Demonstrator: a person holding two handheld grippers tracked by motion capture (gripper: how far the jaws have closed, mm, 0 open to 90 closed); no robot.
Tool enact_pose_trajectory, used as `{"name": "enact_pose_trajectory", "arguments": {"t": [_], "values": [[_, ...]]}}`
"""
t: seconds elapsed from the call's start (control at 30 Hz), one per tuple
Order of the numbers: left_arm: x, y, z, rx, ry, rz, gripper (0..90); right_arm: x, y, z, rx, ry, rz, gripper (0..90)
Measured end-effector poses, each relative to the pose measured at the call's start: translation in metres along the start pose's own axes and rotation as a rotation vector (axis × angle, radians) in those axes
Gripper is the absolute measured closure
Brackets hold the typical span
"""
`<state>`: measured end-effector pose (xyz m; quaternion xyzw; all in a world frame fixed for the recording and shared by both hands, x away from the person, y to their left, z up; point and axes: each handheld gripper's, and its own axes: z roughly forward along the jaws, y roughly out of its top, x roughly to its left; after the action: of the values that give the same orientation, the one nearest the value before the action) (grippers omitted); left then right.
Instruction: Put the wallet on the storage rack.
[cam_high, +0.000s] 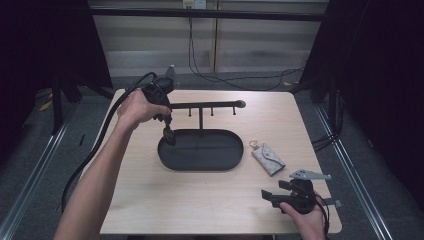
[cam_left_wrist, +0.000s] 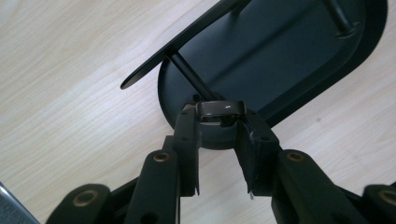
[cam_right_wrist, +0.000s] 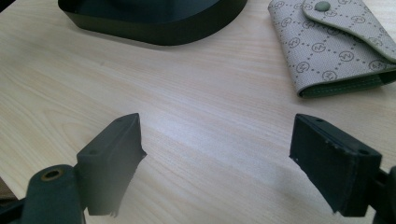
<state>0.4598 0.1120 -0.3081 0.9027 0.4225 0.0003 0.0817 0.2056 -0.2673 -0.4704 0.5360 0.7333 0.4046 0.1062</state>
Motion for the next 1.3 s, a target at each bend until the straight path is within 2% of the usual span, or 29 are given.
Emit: {"name": "enact_pose_trajectory", "arguments": {"t": [0.1, 0.17, 0.33, 0.4, 0.47, 0.53, 0.63, 0.73, 0.8, 0.87, 0.97, 1.03, 1.2, 1.3], "values": [[0.0, 0.001, 0.002, -0.009, 0.005, -0.012, 70.5, 0.0, 0.0, 0.0, 0.002, -0.001, 0.001, 16.9], [-0.001, 0.001, 0.003, -0.02, 0.026, -0.023, 70.5, 0.0, 0.0, 0.0, -0.003, -0.001, -0.003, 16.9], [0.0, -0.002, 0.005, -0.052, 0.024, -0.038, 68.9, 0.001, 0.0, -0.001, -0.003, -0.002, -0.002, 16.9], [0.002, -0.004, 0.005, -0.074, 0.026, -0.051, 60.3, 0.001, 0.0, -0.001, 0.0, -0.004, -0.001, 16.9], [0.004, -0.007, 0.005, -0.087, -0.003, -0.053, 53.3, 0.001, 0.0, -0.001, 0.0, -0.004, -0.002, 16.9], [0.005, -0.009, 0.004, -0.107, -0.008, -0.056, 42.7, 0.001, 0.0, 0.0, 0.0, -0.005, -0.003, 16.9], [0.006, -0.014, 0.002, -0.131, -0.036, -0.057, 38.5, 0.002, 0.0, -0.001, 0.001, -0.005, -0.002, 16.9], [0.009, -0.019, 0.0, -0.148, -0.045, -0.059, 33.5, 0.002, 0.0, -0.001, 0.001, -0.006, -0.002, 16.9], [0.01, -0.023, -0.002, -0.175, -0.037, -0.065, 28.7, 0.002, 0.0, -0.001, 0.001, -0.006, -0.003, 16.9], [0.012, -0.028, -0.002, -0.204, -0.055, -0.067, 24.3, 0.002, 0.0, -0.001, 0.002, -0.007, -0.002, 16.9], [0.014, -0.038, -0.001, -0.252, -0.058, -0.069, 21.7, 0.001, 0.0, 0.0, 0.004, -0.008, -0.003, 16.9], [0.017, -0.046, 0.001, -0.277, -0.077, -0.054, 17.7, 0.002, 0.0, 0.0, 0.005, -0.011, -0.003, 16.9], [0.025, -0.067, 0.008, -0.351, -0.137, -0.071, 18.8, 0.002, 0.0, 0.001, 0.006, -0.011, -0.007, 16.9], [0.027, -0.078, 0.011, -0.357, -0.124, -0.052, 17.7, 0.002, 0.0, 0.002, 0.013, -0.007, -0.007, 16.9]]}}
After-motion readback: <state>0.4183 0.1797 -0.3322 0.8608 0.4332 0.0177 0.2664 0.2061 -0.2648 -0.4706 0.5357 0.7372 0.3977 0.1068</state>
